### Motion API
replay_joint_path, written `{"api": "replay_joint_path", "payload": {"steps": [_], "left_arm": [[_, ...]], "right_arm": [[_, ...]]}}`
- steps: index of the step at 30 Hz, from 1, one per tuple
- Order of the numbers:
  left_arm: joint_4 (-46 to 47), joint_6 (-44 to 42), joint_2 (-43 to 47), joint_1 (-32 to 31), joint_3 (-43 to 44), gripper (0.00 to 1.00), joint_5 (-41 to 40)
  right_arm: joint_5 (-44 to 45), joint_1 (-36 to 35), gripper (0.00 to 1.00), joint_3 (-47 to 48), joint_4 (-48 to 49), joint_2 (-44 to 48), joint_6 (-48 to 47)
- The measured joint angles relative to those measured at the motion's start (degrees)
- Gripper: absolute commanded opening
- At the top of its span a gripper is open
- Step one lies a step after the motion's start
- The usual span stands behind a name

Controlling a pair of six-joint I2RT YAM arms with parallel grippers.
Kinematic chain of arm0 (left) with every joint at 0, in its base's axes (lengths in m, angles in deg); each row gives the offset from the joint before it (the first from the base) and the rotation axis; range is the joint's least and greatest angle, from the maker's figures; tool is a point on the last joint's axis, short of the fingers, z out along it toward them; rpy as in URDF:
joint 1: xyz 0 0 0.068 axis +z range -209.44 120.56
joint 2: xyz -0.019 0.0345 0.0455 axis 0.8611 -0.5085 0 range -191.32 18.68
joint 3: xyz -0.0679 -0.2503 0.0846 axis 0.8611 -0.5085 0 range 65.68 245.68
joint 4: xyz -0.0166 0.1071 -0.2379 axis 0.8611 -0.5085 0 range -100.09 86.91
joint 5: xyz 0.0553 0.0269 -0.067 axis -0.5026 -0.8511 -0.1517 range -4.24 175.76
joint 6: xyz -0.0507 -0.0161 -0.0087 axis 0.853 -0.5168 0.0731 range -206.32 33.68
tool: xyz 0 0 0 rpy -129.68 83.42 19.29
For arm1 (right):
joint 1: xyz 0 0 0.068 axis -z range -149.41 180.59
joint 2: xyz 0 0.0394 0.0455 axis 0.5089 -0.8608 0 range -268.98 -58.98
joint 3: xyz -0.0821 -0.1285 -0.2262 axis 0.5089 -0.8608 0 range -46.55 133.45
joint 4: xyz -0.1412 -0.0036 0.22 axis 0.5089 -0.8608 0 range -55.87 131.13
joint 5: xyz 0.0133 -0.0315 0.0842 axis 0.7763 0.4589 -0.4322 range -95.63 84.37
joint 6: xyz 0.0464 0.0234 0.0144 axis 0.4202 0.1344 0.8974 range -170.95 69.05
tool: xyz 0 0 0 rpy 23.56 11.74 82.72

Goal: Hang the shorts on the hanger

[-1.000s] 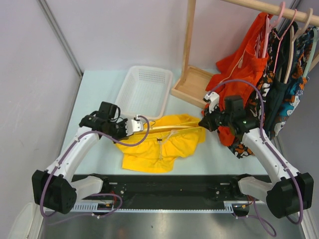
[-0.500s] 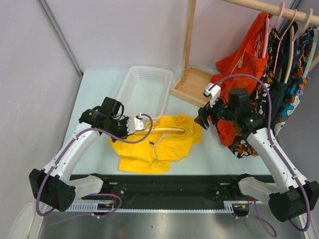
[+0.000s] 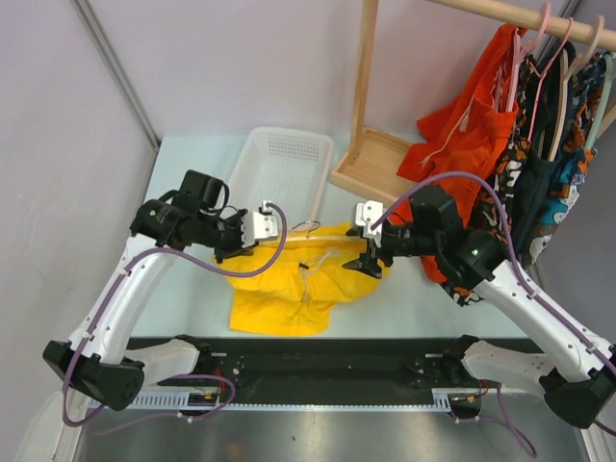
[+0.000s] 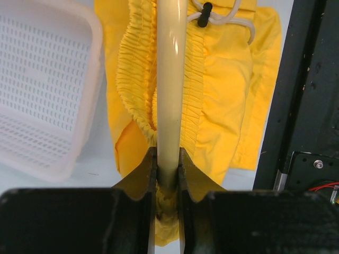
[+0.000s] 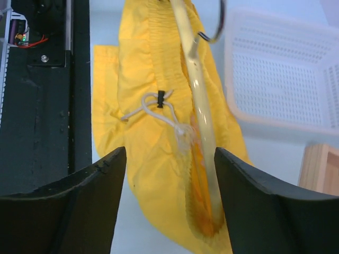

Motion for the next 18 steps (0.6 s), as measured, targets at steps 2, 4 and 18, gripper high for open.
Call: {"api": "replay_joint_path", "payload": {"steps": [2, 4, 18], "left_arm": [[-0.4, 0.0, 0.0, -0.5, 1.4, 0.0, 0.7], [-0.5, 0.2, 0.1, -1.5, 2.6, 0.0, 0.9], [0.5, 3.6, 1.1, -6.0, 4.2, 0.0, 4.5]], "right_arm": [[0.6, -2.3, 0.64, 1.0, 0.0, -0.2, -0.8], [1.6, -4.2, 0.59, 2.2, 0.1, -1.1, -1.2], [7.6, -6.8, 0.44, 5.2, -1.2, -5.4, -1.2]]}}
